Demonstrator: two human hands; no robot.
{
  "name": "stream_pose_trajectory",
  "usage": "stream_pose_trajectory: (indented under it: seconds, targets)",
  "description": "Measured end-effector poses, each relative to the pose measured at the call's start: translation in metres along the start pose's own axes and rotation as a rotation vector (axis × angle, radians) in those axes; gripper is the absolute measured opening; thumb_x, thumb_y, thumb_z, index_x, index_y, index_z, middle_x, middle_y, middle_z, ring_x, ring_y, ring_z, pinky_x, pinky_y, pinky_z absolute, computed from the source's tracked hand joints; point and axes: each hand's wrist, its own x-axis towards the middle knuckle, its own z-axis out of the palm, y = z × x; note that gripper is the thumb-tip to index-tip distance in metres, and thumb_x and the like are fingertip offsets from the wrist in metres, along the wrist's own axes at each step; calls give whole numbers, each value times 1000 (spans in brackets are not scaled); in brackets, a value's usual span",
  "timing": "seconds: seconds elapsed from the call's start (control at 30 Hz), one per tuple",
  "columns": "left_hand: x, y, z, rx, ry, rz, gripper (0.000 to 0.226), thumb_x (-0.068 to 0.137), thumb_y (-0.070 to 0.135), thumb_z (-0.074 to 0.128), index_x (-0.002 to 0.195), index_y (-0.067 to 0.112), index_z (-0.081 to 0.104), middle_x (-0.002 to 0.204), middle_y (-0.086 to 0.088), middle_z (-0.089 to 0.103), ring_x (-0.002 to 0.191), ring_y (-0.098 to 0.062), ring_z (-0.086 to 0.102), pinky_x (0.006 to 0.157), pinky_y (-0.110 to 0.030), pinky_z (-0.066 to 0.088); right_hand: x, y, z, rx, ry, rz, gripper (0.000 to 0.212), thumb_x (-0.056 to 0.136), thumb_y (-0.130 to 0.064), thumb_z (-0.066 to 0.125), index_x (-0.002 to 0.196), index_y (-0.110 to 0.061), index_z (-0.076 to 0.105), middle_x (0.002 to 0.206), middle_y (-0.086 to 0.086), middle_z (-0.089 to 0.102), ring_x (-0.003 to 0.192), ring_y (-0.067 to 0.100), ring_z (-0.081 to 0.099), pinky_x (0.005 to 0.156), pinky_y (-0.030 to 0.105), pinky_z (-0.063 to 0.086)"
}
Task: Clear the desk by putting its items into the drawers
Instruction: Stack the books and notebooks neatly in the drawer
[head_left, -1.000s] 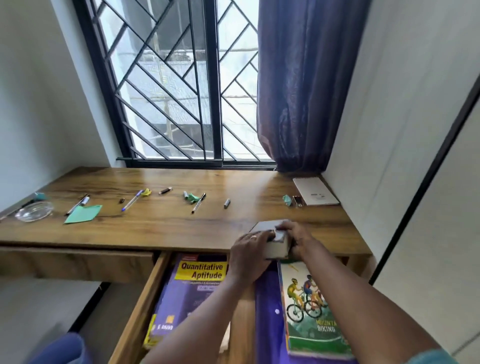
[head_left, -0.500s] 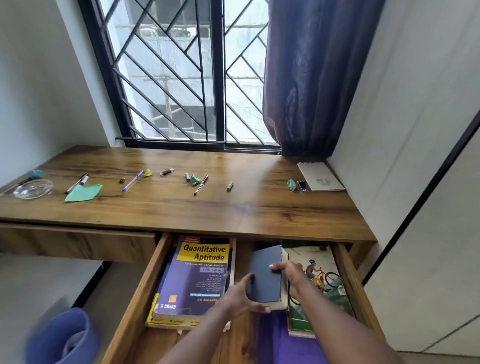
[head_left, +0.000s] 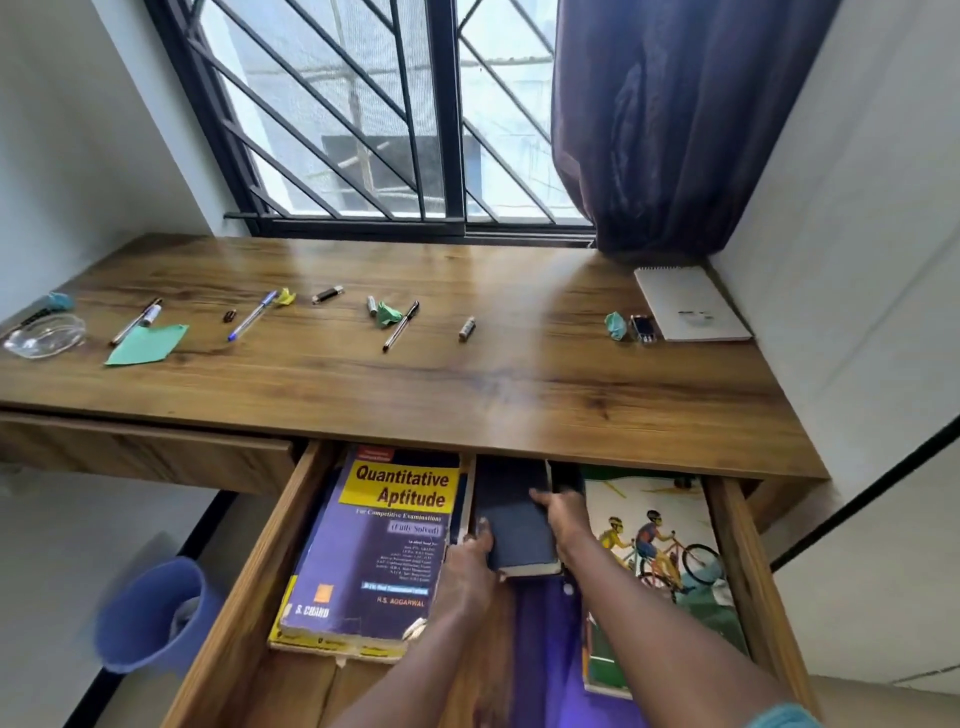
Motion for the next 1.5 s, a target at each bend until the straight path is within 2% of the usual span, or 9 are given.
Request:
stream_pose_trajectory:
  seconds: [0.13,0.23,0.4,0.67,0.83,1.0,1.2,1.3,1.5]
  targets:
    - [3,7,8,21,8,-66,45,103,30,30,138,4,42,115,-12,60,97,-20,61,60,-8,43,-6,13,6,-446,90,-134,40,98,-24,47,130,0,50,127,22,57,118,35,53,88,31,41]
    - [7,7,15,21,56,-126,49,102,20,33,150,15,22,124,-8,53,106,-20,59,82,-20,47,-5,18,7,-565,115,-162,39,101,-27,40,131,-3,46,127,24,54,118,36,52,91,34,41]
    - [4,15,19,-28,67,-149,40,100,14,31,139,12,41,127,-11,54,110,-26,57,83,-25,45,-9,14,8,-611,108,-124,38,101,-24,37,131,-1,44,129,24,54,121,36,51,92,33,42]
    - [-3,14,18,18,-21,-68,78,86,-3,44,151,8,2,160,-11,0,148,-23,10,116,-22,18,-19,18,10,-574,92,-50,38,102,-20,35,135,0,38,134,22,50,123,36,49,95,35,41]
    - [-1,17,6,-462,12,-326,64,79,16,61,138,7,40,132,-15,54,114,-29,57,95,-30,49,-25,12,6,-547,80,16,38,101,-19,38,133,0,37,135,23,49,124,36,48,94,33,42]
    - [-6,25,-1,-775,13,-467,37,81,29,62,105,1,63,107,-17,61,77,-24,58,53,-28,51,-23,7,-12,-416,15,67,45,87,-27,60,124,-2,55,122,18,61,109,33,60,84,32,48]
    - [-18,17,-1,-623,-125,-517,72,82,64,51,128,9,53,130,-15,54,115,-36,54,89,-42,51,-41,3,-24,-396,-155,137,48,83,-29,68,122,-4,54,120,13,52,115,31,49,85,33,36]
    - [-24,4,3,-640,-164,-534,76,87,65,42,138,9,45,142,-15,45,129,-33,45,107,-40,37,-55,9,-25,-441,-194,139,38,77,-24,73,107,-4,59,96,10,59,85,26,56,79,34,43]
    - [-49,-1,2,-1018,-138,-520,58,92,54,46,130,9,48,129,-8,54,115,-26,53,82,-32,40,-93,9,-33,-192,-306,150,41,78,-13,70,113,5,59,100,19,68,90,35,66,80,44,56]
